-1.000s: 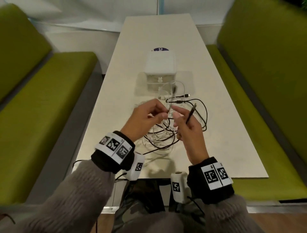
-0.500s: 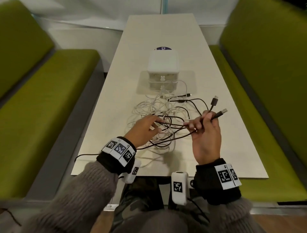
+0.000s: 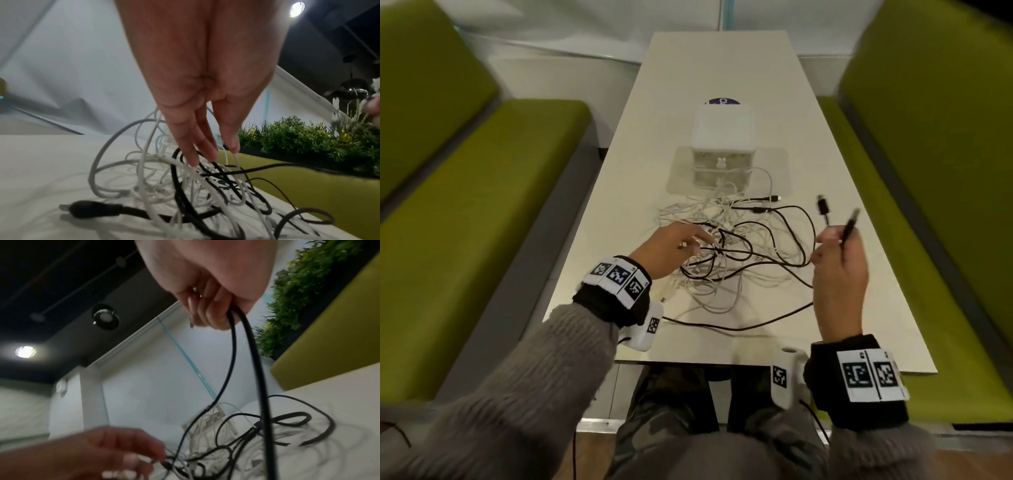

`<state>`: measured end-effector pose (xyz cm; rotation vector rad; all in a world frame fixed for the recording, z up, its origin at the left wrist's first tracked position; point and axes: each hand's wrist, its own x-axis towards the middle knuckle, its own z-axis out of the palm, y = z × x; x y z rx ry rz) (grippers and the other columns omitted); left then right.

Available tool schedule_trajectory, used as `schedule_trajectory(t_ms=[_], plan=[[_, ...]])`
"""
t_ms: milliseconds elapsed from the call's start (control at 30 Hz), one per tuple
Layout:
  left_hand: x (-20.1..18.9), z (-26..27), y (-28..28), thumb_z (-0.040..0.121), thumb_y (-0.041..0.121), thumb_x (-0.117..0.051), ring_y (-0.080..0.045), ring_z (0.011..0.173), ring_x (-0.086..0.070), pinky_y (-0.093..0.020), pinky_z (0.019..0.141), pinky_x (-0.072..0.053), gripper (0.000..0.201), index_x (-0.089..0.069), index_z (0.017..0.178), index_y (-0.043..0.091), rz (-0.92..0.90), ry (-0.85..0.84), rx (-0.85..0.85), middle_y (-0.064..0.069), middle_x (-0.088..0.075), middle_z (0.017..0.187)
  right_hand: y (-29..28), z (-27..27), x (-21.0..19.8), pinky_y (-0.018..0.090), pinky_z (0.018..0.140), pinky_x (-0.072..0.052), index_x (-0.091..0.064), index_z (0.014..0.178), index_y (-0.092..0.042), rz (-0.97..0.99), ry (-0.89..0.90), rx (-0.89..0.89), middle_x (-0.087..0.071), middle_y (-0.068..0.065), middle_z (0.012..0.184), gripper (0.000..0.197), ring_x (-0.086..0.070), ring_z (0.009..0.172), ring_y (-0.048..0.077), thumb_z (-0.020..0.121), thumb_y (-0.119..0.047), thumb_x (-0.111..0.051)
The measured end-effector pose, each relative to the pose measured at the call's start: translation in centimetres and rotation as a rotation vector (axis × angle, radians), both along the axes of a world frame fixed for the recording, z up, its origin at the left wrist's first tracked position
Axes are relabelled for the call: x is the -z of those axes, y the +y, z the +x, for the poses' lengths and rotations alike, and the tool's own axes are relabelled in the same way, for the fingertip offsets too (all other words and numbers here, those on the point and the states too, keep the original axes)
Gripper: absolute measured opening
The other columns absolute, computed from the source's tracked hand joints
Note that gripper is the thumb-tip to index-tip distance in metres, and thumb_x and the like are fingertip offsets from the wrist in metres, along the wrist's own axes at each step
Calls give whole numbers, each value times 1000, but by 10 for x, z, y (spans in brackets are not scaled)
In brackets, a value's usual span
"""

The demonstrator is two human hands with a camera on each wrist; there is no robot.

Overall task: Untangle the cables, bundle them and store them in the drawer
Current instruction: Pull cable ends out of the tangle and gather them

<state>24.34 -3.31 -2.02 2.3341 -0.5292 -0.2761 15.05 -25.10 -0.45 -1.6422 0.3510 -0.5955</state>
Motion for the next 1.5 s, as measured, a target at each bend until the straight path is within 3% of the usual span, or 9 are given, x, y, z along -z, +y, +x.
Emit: schedule_trajectory(t_ms=[167, 267, 467, 567, 800, 967, 1100, 1300, 1500], plan=[[0, -9, 10, 89, -2, -52, 0, 82, -59, -5, 73, -42, 27, -67, 106, 13, -155, -6, -149, 2, -67, 93, 18, 7, 8, 26, 55, -29, -43, 94, -16, -400, 230, -230, -52, -13, 75, 15, -48, 65, 4, 97, -29, -49], [5, -16, 15, 90, 6, -55, -7, 75, -54, -5, 65, -37, 23, -67, 107, 15, -32, -89, -185, 2, -61, 89, 32, 14, 11, 24, 55, -29, -41, 92, -14, -540, 299, -337, -50, -11, 77, 18, -47, 67, 2, 95, -29, -53], [9, -15, 1, 93, 27, -53, -27, 99, -59, -33, 81, -45, 40, -51, 132, 21, 295, -36, -136, -12, -64, 106, 47, 22, 14, 20, 51, -32, -38, 92, -11, -507, 299, -397, -50, -3, 74, 16, -47, 60, 10, 96, -21, -50], [12, -10, -10, 93, 28, -50, -30, 101, -59, -36, 79, -46, 30, -55, 122, 20, 462, -73, -131, -11, -64, 109, 43, 20, 15, 19, 51, -31, -38, 94, -11, -479, 298, -387, -50, -6, 75, 16, -46, 59, 8, 96, -19, -51], [7, -11, -14, 89, 22, -59, -8, 59, -44, -13, 54, -33, 7, -64, 87, 18, 41, 25, -212, 8, -46, 61, 42, 24, 23, 20, 63, -40, -57, 98, -18, -516, 177, -430, -61, -8, 87, 9, -53, 70, 1, 92, -24, -60], [1, -13, -7, 88, 14, -58, -25, 76, -55, -36, 74, -44, 14, -62, 84, 2, -48, 68, -155, -10, -60, 81, 66, 34, 29, 30, 71, -44, -67, 115, -20, -592, 160, -458, -53, -1, 100, 27, -56, 91, 15, 90, -29, -63], [-4, -20, -2, 92, 10, -54, -8, 80, -55, -21, 78, -44, 17, -65, 100, -1, -186, 76, -109, -2, -61, 90, 71, 40, 25, 32, 67, -42, -69, 107, -19, -631, 149, -396, -54, -7, 92, 23, -56, 87, 14, 86, -30, -67], [9, -21, 1, 92, 19, -56, -17, 101, -56, -28, 89, -44, 12, -61, 103, 16, -232, 84, -123, -6, -61, 110, 66, 46, 22, 29, 64, -41, -68, 100, -19, -681, 177, -345, -61, -6, 95, 14, -57, 86, 12, 90, -29, -63], [10, -24, -12, 88, 7, -59, -20, 93, -59, -25, 88, -45, 23, -63, 110, 7, -138, -95, -214, -7, -59, 109, 65, 42, 21, 28, 65, -36, -61, 90, -17, -505, 109, -258, -53, -7, 90, 7, -48, 79, 10, 92, -23, -61]])
